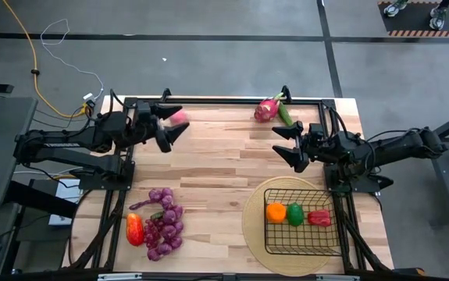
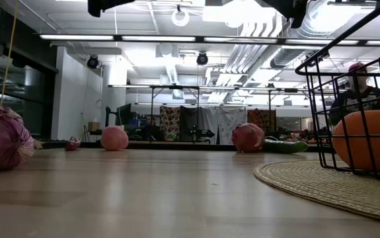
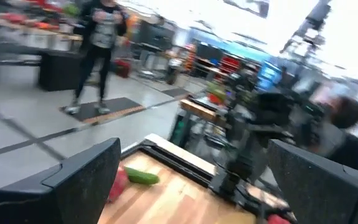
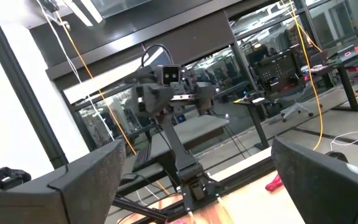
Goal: Build produce basket
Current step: Put the peach into the wire basket
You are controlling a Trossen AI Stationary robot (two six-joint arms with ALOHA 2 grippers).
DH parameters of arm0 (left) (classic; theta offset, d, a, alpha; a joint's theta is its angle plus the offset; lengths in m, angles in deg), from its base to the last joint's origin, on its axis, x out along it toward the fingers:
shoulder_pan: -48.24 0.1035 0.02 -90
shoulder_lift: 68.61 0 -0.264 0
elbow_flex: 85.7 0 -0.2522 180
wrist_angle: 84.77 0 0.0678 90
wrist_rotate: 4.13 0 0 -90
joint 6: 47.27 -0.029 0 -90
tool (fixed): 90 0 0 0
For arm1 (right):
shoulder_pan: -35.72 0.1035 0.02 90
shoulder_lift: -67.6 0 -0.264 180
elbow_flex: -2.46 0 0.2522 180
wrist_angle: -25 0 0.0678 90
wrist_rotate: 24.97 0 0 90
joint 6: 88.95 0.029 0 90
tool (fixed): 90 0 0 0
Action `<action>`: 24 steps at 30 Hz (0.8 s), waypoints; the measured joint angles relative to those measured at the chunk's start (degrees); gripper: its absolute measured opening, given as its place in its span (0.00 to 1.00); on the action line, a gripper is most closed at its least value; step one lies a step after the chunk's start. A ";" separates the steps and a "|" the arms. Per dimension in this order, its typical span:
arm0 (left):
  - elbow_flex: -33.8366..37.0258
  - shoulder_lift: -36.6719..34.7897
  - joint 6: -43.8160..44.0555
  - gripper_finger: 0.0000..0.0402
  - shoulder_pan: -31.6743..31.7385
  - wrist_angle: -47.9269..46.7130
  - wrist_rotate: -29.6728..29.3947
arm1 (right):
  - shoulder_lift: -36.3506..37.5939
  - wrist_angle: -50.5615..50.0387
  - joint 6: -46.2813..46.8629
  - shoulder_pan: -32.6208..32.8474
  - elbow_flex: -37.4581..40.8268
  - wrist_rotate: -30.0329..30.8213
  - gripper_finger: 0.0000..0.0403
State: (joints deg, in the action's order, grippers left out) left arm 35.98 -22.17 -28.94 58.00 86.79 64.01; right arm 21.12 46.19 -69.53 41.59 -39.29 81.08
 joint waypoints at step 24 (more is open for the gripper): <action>-14.69 33.80 21.65 0.98 31.59 -49.06 -3.79 | 0.00 -0.02 0.02 -0.01 -0.02 0.02 0.97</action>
State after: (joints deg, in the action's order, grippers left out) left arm 21.29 11.63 -7.29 89.60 37.73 60.22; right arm 21.12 46.17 -69.51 41.58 -39.31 81.10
